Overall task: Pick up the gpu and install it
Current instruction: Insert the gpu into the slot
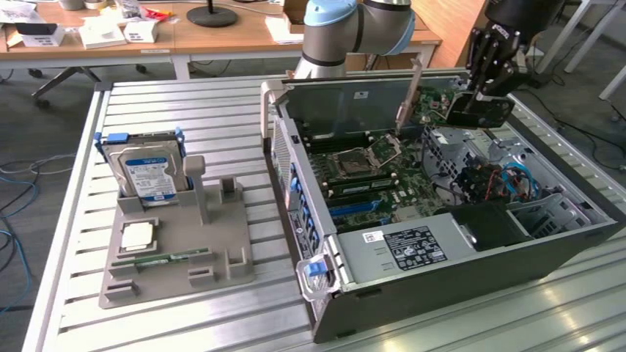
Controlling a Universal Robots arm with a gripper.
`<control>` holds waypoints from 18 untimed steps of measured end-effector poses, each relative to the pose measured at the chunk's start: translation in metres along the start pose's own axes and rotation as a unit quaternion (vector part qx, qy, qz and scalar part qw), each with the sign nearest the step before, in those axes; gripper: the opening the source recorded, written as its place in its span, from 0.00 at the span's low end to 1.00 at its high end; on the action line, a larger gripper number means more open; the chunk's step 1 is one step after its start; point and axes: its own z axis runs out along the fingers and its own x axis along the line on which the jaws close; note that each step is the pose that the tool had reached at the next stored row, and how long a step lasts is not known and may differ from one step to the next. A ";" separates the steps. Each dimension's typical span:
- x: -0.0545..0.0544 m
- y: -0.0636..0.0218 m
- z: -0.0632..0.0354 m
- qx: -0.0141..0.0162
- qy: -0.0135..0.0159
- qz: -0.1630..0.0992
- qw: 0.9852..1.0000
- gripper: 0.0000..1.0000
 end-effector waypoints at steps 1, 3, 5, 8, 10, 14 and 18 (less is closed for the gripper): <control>0.000 0.0000 0.0000 0.000 0.000 -0.005 1.000 0.26; 0.000 0.0000 0.0000 0.000 0.000 -0.014 1.000 0.26; 0.000 0.0000 0.0000 0.000 0.000 -0.023 1.000 0.26; 0.000 0.0000 -0.0001 0.001 0.000 -0.038 0.999 0.26; 0.000 0.0000 0.0000 0.001 0.000 -0.047 0.999 0.26; 0.000 0.0000 0.0000 0.001 0.000 -0.050 0.999 0.26; 0.000 0.0000 0.0000 0.001 0.000 -0.050 0.999 0.26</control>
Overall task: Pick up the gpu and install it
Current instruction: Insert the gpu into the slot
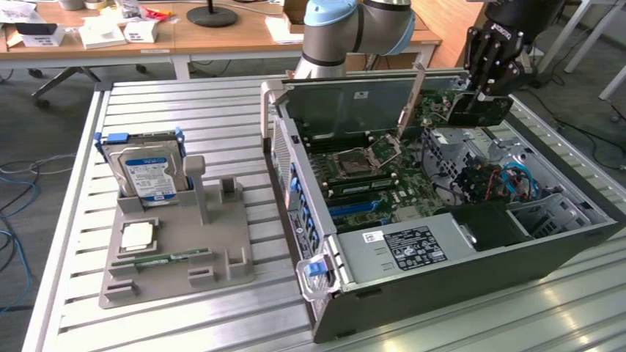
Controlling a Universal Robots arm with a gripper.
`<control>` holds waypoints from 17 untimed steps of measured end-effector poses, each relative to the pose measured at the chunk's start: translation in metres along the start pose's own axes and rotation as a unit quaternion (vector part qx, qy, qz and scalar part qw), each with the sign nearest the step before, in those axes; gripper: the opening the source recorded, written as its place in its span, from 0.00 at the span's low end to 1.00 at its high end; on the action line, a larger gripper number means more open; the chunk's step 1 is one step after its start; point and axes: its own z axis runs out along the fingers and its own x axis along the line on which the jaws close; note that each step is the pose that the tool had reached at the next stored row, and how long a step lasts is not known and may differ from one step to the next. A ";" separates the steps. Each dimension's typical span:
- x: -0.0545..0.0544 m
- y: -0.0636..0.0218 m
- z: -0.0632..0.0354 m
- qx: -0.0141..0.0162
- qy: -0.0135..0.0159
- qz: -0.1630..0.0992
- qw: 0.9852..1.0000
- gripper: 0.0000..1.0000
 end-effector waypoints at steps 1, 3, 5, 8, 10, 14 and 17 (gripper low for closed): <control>0.000 0.0000 0.0000 0.000 0.000 0.000 1.000 0.26; 0.000 0.0000 0.0000 0.000 0.000 -0.001 1.000 0.26; 0.000 0.0000 0.0000 0.000 0.000 -0.001 1.000 0.26; 0.000 0.0000 0.0000 0.000 0.000 -0.005 1.000 0.26; 0.000 0.0000 0.0000 0.000 0.000 -0.007 1.000 0.26; 0.000 0.0000 0.0000 0.000 0.000 -0.014 1.000 0.26; 0.000 0.0000 0.0000 0.000 0.000 -0.019 1.000 0.26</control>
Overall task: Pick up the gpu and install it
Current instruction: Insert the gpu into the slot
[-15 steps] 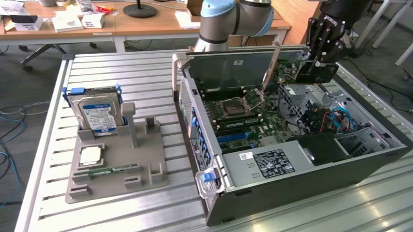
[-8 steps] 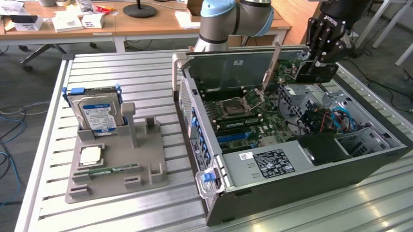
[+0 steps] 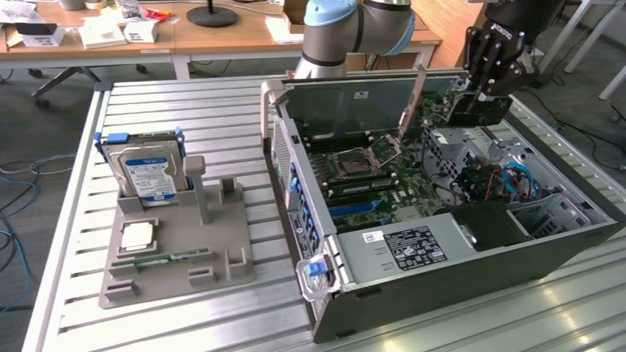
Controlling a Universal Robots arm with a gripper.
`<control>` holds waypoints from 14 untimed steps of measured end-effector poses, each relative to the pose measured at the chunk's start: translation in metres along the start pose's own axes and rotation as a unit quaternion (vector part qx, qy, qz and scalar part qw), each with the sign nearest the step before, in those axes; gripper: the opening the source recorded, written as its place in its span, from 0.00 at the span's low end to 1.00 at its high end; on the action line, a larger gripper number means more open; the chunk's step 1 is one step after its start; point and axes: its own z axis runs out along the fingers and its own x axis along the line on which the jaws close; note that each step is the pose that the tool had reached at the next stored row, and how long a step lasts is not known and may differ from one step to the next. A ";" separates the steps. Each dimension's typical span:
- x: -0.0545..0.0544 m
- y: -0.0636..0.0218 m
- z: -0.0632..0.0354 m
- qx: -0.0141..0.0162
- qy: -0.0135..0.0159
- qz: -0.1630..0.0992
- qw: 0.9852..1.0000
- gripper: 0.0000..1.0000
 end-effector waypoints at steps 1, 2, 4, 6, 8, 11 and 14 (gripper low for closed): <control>0.000 0.0000 0.0000 0.000 0.000 -0.002 1.000 0.26; 0.000 0.0000 0.0000 0.000 0.000 -0.004 1.000 0.26; 0.000 0.0000 0.0000 0.000 0.000 -0.007 1.000 0.26; 0.000 0.0000 0.0000 0.000 0.000 -0.011 1.000 0.26; 0.000 0.0000 0.0000 0.000 0.000 -0.015 1.000 0.26; 0.000 0.0000 0.0000 0.001 0.000 -0.025 1.000 0.26; 0.000 0.0000 0.0000 0.001 0.000 -0.036 0.999 0.26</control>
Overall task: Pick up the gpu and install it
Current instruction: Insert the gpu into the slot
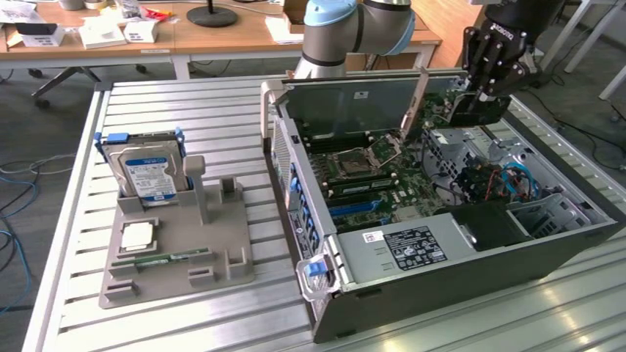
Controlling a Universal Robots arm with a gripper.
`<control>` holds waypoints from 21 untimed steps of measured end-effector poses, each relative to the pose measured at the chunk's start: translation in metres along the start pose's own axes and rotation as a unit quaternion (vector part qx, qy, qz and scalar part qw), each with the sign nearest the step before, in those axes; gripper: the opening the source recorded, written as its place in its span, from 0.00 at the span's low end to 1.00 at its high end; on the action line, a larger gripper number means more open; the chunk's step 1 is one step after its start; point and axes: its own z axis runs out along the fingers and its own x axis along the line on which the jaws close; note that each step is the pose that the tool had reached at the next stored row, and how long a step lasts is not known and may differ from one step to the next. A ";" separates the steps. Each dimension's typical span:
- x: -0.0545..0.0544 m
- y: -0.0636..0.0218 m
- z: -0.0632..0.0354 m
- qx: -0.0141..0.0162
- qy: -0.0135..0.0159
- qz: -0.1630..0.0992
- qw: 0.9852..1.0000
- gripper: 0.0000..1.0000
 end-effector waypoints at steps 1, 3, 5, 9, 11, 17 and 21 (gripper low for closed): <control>0.000 0.0000 0.0000 0.000 0.000 -0.003 1.000 0.26; 0.000 0.0000 0.0000 0.000 0.000 -0.011 1.000 0.26; 0.000 0.0001 0.0000 0.000 0.001 -0.016 1.000 0.26; 0.000 0.0019 0.0001 0.000 0.001 -0.014 1.000 0.26; 0.000 0.0038 0.0002 0.000 0.001 -0.009 1.000 0.26; 0.001 0.0146 0.0002 0.000 0.001 -0.007 1.000 0.26; 0.001 0.0175 0.0003 0.000 0.001 -0.007 1.000 0.26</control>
